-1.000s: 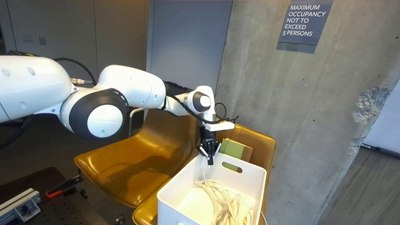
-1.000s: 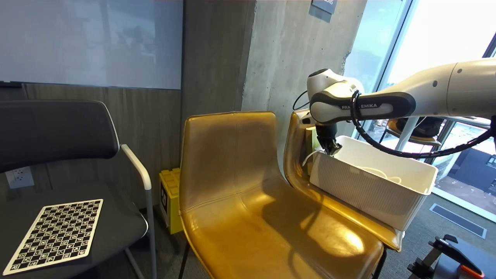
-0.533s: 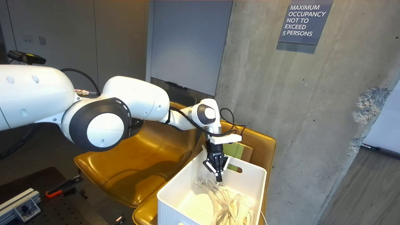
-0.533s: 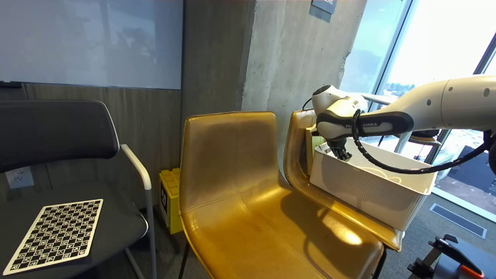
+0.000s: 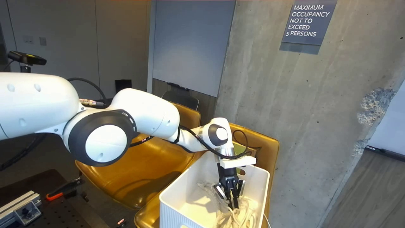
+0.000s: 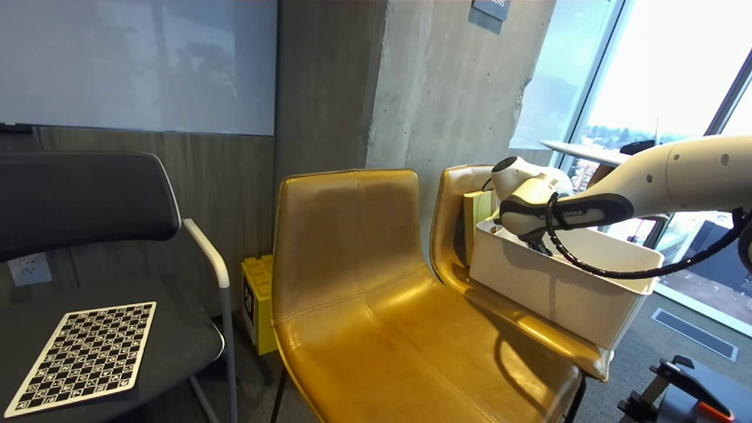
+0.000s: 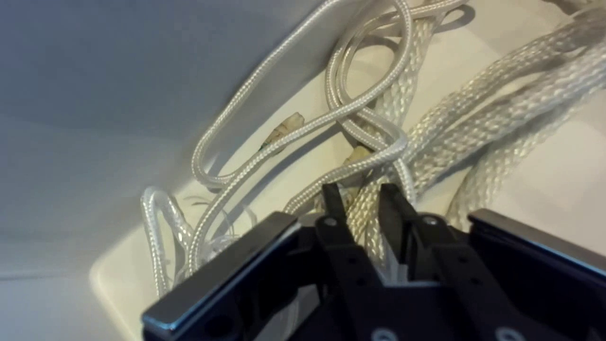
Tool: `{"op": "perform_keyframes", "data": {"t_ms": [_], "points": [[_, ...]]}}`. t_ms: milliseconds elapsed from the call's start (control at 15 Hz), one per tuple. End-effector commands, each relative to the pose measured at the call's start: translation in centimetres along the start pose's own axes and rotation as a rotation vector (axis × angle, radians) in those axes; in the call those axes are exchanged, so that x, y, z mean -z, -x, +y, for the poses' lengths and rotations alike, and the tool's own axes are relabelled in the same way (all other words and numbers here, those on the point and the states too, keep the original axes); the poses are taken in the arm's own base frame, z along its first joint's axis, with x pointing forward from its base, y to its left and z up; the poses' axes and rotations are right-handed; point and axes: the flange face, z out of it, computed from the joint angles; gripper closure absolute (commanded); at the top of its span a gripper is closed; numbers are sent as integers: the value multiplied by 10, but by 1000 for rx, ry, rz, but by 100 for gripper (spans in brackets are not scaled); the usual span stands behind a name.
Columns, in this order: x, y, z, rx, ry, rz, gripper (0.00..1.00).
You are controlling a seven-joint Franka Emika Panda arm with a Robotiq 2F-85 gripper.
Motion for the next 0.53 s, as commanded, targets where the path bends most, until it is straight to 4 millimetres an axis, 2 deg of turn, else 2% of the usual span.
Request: {"op": "perform_keyframes", "data": {"t_ms": [0,333,400,467], "points": [[-4,16,5,-74,-72,128,42],[32,52,18,-160,-175,332,6],[43,60,22,-185,-182,376,1],[53,69,25,-208,-190,419,0]]}}
